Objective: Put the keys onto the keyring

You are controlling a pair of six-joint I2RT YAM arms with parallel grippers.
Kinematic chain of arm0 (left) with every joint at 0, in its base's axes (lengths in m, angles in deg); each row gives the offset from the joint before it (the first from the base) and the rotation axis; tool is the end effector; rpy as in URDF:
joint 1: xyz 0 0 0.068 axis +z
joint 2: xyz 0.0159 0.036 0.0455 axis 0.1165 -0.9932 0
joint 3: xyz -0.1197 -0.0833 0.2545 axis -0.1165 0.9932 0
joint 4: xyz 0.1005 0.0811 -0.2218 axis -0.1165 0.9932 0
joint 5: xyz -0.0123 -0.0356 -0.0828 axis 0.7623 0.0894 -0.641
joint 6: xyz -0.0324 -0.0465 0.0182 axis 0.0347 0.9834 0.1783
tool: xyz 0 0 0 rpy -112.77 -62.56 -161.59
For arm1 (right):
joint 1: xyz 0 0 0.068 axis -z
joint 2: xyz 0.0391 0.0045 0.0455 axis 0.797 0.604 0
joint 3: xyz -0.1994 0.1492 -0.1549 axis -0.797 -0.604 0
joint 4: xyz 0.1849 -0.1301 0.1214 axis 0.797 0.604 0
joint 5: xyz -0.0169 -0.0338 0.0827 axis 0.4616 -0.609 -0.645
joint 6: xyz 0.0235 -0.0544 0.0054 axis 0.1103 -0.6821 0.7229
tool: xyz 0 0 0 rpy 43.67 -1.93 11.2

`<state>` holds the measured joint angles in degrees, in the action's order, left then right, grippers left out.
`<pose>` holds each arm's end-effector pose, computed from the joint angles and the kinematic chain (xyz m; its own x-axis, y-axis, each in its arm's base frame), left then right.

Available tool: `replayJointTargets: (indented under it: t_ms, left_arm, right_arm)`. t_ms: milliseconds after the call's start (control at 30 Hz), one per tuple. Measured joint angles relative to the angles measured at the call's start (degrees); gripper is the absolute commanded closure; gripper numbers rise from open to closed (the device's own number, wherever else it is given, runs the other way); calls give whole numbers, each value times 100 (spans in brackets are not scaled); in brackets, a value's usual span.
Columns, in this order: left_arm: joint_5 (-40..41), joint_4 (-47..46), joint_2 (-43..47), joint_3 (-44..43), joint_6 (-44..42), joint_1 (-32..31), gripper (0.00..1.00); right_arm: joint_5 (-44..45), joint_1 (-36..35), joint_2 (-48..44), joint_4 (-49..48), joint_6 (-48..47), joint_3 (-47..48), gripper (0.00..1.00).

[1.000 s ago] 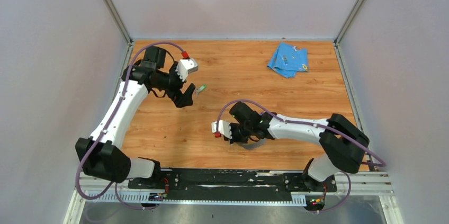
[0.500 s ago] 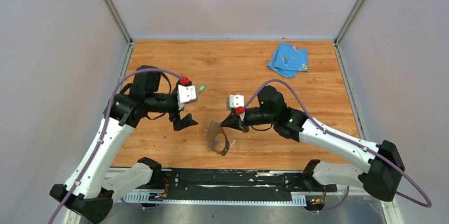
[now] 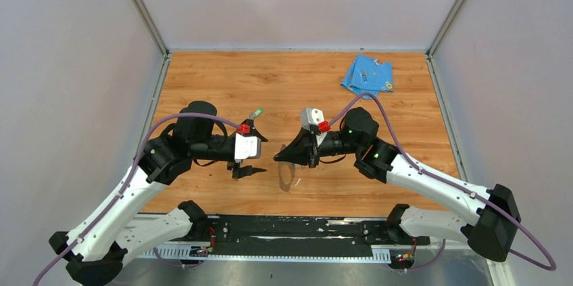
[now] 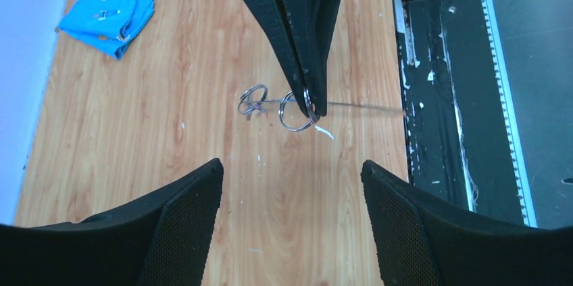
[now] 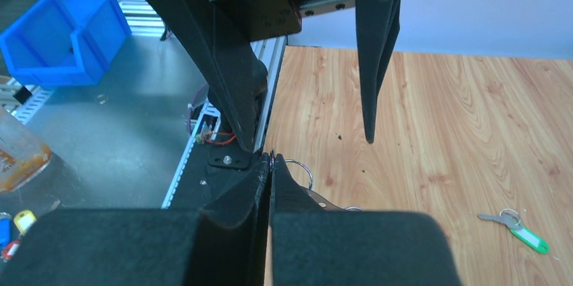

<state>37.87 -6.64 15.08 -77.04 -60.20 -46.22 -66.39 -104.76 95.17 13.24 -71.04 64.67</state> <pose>0.0905 -0.1099 0.3873 0.2197 0.4198 -0.8806 0.9685 0.0149 0.2487 0.1211 0.2066 0.3722 0.0527 0.0815 -0.9953 -0.9848 -0.1611 -0.0653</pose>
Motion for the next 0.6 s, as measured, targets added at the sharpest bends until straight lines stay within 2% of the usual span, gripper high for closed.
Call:
replayJointTargets:
  t_ms: [233, 367, 500, 600]
  left_arm:
    - [66, -492, 15, 133, 170, -162, 23]
    - [37, -647, 35, 136, 195, -216, 27]
    - [-46, -691, 39, 136, 282, -247, 37]
    - [-125, -726, 44, 136, 363, -267, 54]
  right_arm:
    - [-59, 0, -9, -323, 461, -2, 100]
    - [-286, 0, 94, -595, 807, -2, 100]
    - [-533, 0, 271, -876, 1152, -2, 100]
    - [-627, 0, 317, -970, 1294, -2, 100]
